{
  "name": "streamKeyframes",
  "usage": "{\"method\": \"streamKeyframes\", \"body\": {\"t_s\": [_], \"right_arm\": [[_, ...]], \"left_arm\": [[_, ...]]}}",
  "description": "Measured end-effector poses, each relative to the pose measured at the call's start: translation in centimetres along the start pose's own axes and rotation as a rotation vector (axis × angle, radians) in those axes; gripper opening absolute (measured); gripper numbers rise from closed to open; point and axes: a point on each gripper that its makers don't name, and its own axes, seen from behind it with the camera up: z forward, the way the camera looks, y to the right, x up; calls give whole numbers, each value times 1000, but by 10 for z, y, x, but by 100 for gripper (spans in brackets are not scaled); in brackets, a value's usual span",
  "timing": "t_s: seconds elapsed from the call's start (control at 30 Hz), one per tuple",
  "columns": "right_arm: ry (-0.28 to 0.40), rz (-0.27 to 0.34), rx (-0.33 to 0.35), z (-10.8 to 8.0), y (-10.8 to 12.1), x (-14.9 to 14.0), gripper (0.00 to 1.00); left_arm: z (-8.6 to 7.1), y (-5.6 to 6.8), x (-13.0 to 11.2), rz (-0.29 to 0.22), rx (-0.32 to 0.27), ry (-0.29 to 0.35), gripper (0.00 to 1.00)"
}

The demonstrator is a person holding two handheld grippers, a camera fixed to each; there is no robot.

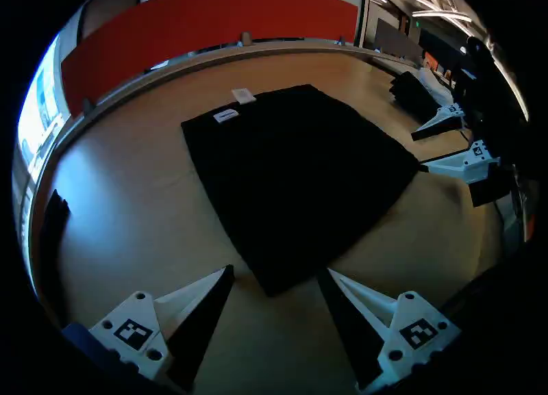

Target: Fold towel

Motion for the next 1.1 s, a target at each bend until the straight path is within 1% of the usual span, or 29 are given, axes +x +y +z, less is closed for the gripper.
{"method": "streamKeyframes", "body": {"t_s": [0.2,0.3,0.5,0.57,0.7,0.9,1.03,1.1], "right_arm": [[-6,-8,4,1,-1,-3,98],[-9,-9,7,2,-1,-4,97],[-12,-15,13,2,-3,-6,96],[-15,-16,15,4,-3,-7,94],[-16,-19,20,5,-4,-8,84],[-16,-28,22,6,-4,-9,70],[-19,-25,32,7,-6,-10,55],[-17,-24,37,8,-7,-10,44]], "left_arm": [[1,1,0,19,16,-1,90],[1,0,0,4,16,0,90],[1,0,-1,12,22,0,90],[1,1,-1,10,19,-4,90],[1,1,0,19,19,-12,86],[0,1,-1,16,21,-20,70],[0,2,-2,18,20,-25,59],[0,2,-2,18,20,-28,55]]}}
